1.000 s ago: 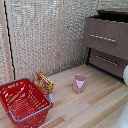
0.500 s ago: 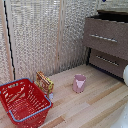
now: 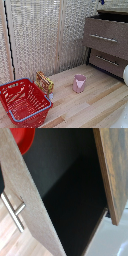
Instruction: Transport the gripper mindfully toward the orange-red bowl and clasp it to elevate with ease. Ensure your robot's arm aligns efficiently with the top drawer's opening. Carefully slide the orange-red bowl into the designated spot with precision. After confirmation, withdraw the gripper gently. Close the drawer smoothly by transitioning the gripper to its handle.
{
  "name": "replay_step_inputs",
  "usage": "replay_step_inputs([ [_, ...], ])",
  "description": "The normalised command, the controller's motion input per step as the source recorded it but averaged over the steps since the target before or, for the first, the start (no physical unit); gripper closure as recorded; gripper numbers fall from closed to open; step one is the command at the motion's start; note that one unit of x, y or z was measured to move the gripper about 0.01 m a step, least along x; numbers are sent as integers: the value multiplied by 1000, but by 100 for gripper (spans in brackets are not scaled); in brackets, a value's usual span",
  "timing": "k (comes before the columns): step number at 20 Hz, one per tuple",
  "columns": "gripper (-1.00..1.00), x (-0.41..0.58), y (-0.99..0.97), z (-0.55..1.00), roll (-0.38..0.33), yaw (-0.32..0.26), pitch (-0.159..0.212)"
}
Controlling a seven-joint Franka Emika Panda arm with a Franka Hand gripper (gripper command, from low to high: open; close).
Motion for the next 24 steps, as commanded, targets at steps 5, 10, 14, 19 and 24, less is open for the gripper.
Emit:
replay_step_inputs([
  [5,-100,-154,291,-183,-375,43,113],
  [10,-100,-25,418,-361,-375,22,60],
  [14,-100,1,418,-430,-375,30,29],
  [19,-100,19,312,-387,-375,62,37],
  [24,-100,81,231,-393,-375,98,46],
])
